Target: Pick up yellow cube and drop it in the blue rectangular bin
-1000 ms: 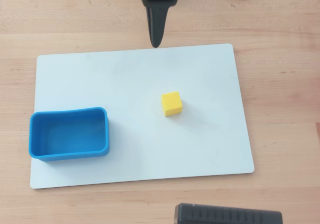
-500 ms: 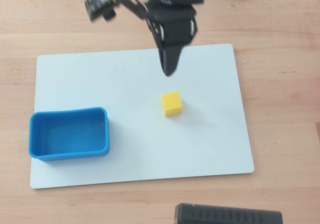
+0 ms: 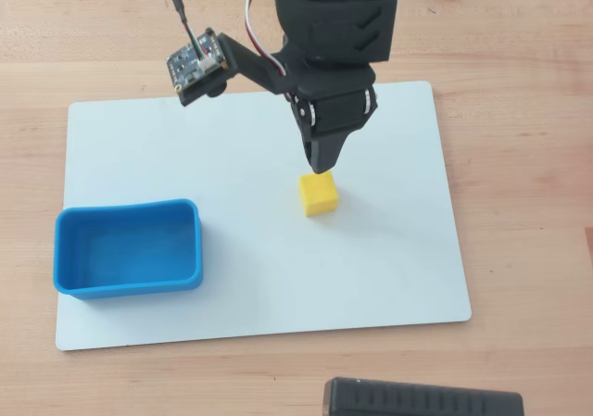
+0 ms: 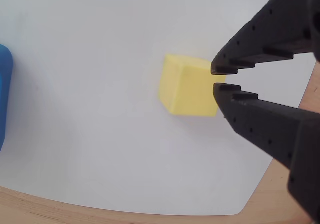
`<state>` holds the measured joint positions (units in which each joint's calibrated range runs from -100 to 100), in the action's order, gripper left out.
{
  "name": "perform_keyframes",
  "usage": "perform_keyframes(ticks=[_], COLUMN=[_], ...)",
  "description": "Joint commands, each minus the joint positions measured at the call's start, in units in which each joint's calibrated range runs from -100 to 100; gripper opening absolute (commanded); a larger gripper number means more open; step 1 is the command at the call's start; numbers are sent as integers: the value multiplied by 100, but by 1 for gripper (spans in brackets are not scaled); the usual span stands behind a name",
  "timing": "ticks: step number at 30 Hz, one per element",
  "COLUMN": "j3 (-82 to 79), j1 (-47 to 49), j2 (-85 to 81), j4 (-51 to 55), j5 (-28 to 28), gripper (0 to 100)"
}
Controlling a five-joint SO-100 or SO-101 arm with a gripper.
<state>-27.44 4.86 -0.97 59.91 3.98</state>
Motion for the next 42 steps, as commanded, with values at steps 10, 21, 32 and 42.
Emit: perform_keyframes(ticks=[10,21,32,42], j3=[890,1381,1581,1617], j1=[-126,-109,-152,-58], j2=[148,724,1198,1411], j4=[169,367,318,310], j5=[5,-83,-93,-93], gripper=[20,21,20,17])
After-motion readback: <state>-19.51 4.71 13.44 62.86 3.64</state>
